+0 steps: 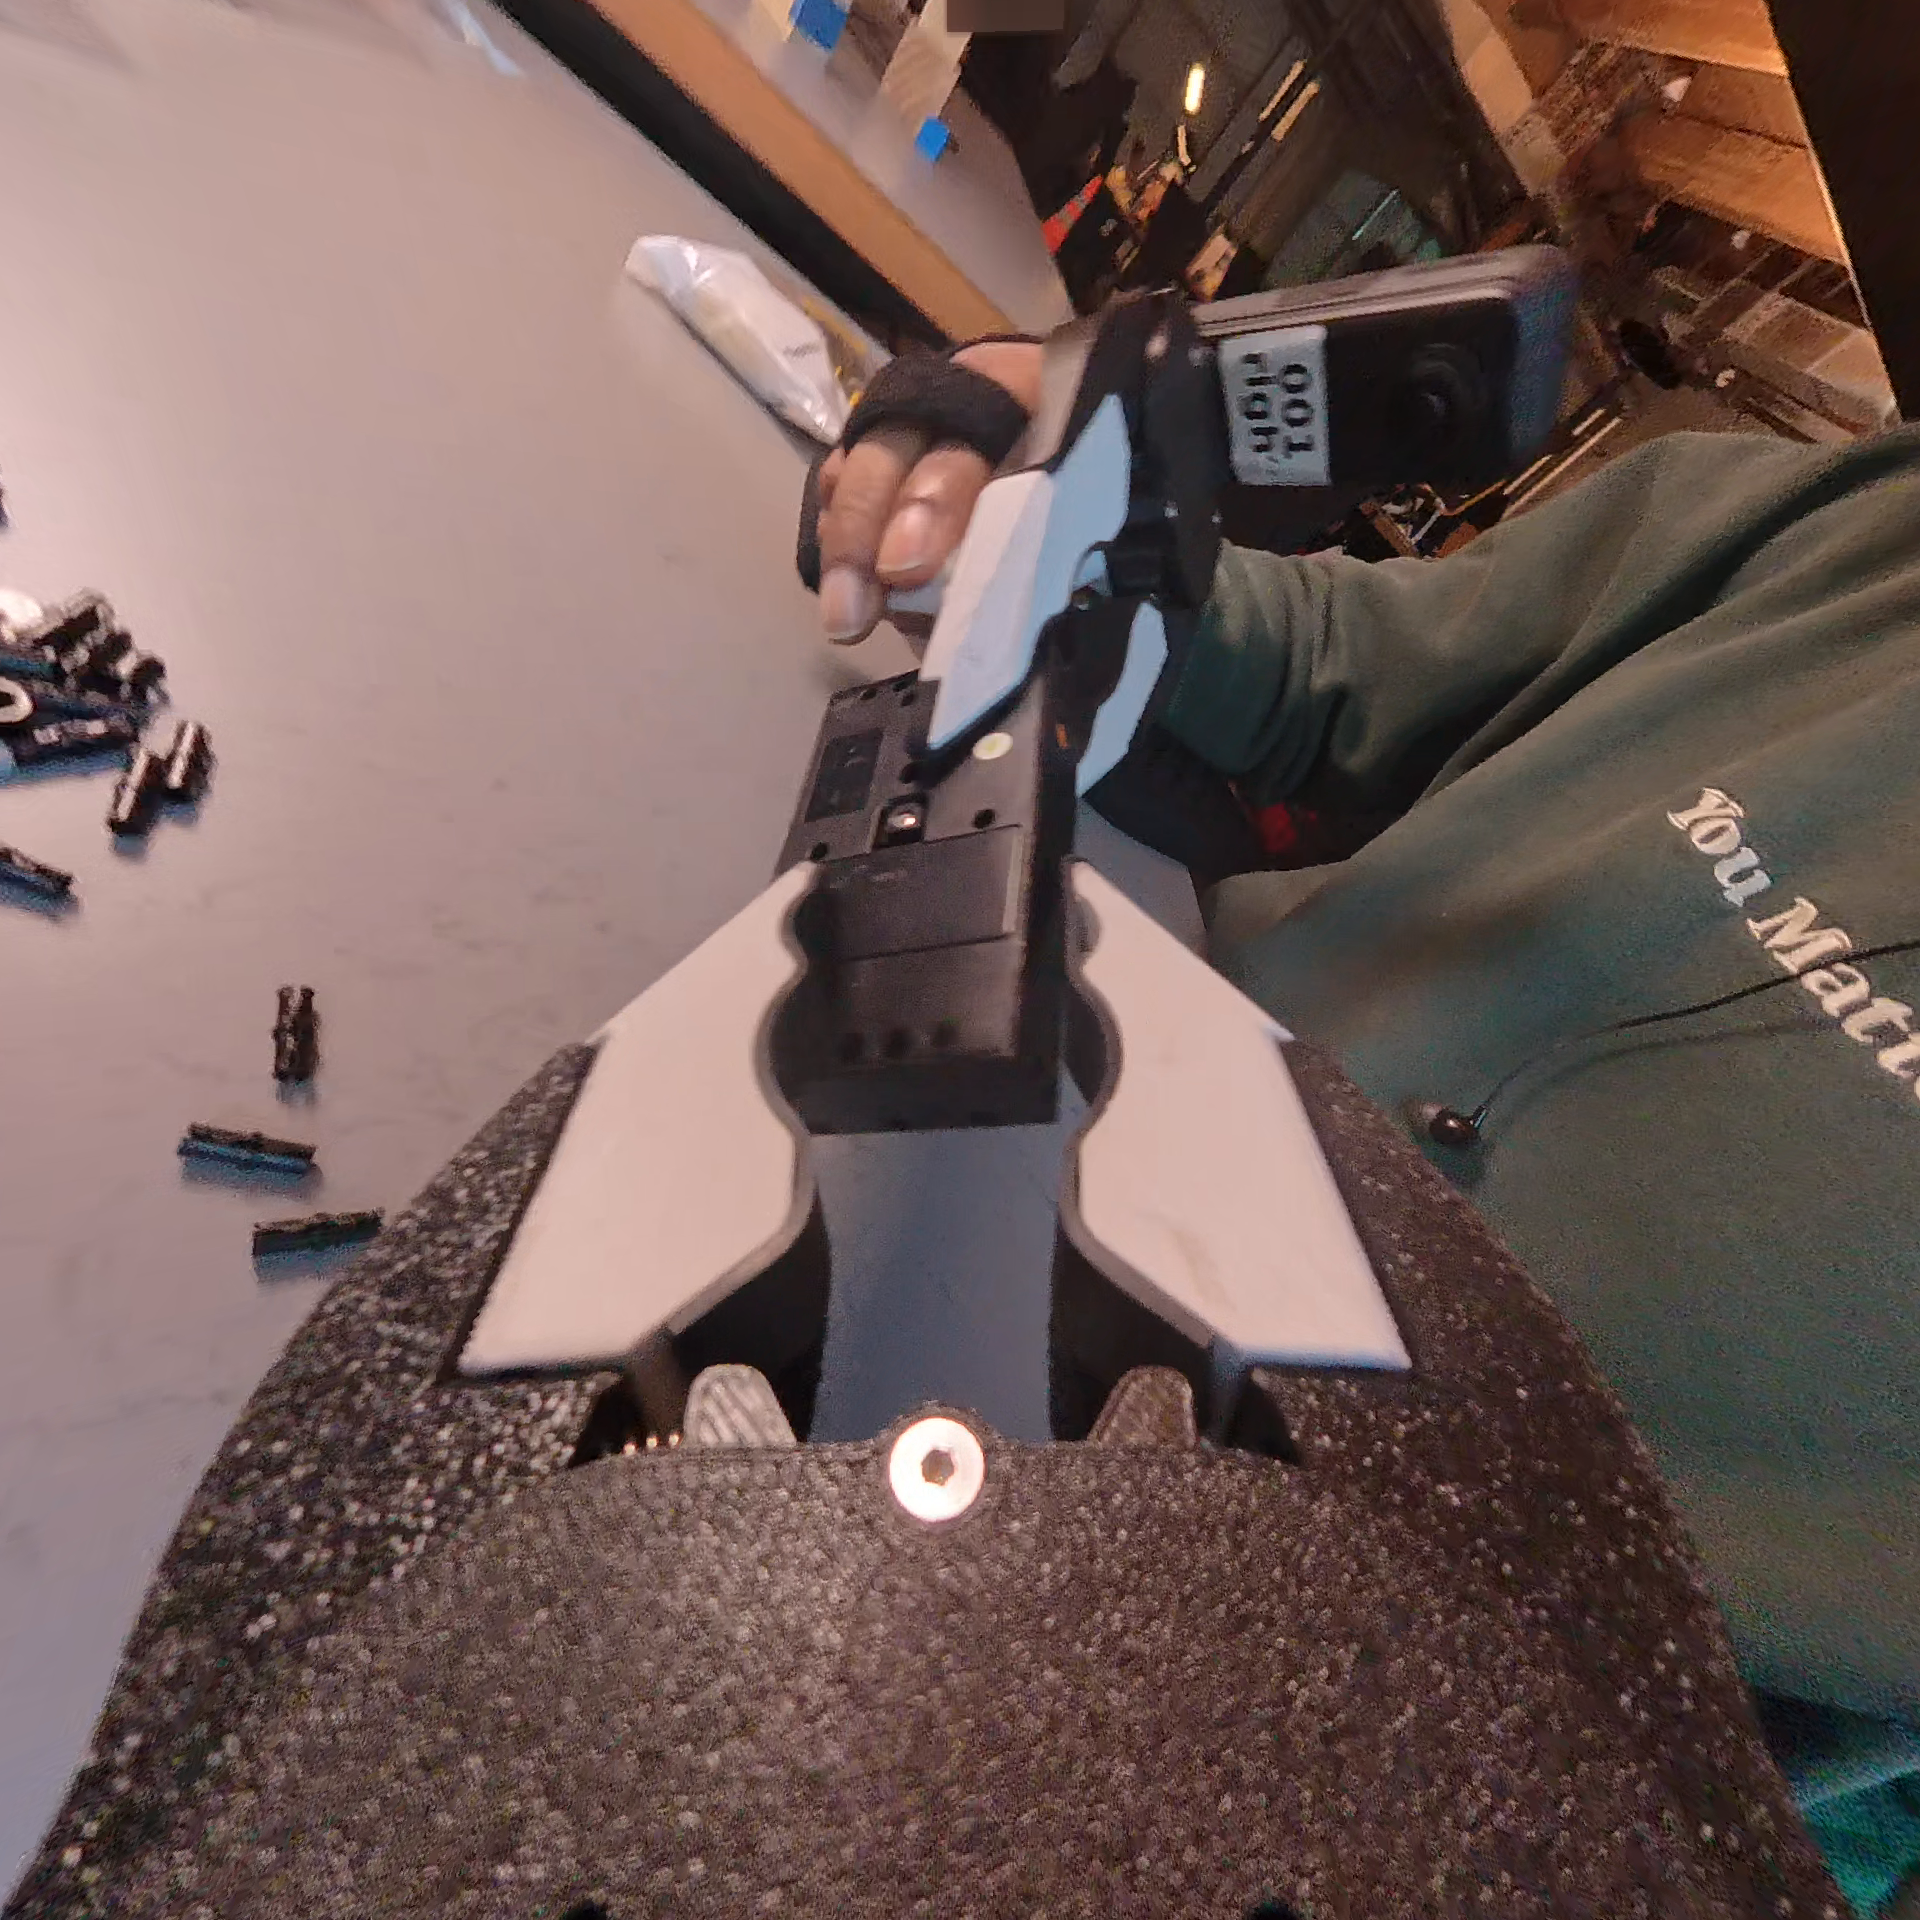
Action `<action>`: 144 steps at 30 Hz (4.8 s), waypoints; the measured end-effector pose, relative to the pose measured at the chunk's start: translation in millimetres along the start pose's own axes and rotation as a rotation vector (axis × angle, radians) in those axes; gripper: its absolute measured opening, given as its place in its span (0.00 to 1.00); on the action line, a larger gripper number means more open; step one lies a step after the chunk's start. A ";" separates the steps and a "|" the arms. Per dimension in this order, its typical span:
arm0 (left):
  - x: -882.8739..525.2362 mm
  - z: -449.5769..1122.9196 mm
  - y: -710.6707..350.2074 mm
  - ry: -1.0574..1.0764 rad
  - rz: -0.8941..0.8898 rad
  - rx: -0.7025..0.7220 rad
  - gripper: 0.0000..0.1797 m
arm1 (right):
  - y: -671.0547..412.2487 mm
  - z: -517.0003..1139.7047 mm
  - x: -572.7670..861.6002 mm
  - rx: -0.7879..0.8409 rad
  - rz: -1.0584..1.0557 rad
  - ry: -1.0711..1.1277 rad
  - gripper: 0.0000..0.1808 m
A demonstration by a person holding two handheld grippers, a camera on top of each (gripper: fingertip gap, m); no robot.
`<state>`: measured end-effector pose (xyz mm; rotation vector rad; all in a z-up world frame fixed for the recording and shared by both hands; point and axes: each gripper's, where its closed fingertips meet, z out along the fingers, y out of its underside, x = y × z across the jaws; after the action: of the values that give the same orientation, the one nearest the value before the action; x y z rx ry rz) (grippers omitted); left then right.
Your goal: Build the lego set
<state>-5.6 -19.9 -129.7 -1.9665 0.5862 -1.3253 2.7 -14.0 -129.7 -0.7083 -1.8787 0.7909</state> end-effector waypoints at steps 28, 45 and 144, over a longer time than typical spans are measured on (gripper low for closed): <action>-47.6 2.5 30.4 -0.470 0.547 -0.283 0.15 | 64.0 -6.5 -6.7 -0.248 0.393 -0.164 0.15; -55.3 -3.9 17.8 -0.598 0.594 -0.219 0.16 | 94.4 -50.8 13.7 -0.404 0.398 -0.114 0.14; -222.5 -311.5 -26.0 -1.336 -0.158 0.236 0.05 | 36.3 -21.1 44.5 -0.004 0.509 0.191 0.10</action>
<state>-378.4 61.2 -170.8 -2.1773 -0.3634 0.0541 9.8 46.6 -126.3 -1.2461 -1.5427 0.9940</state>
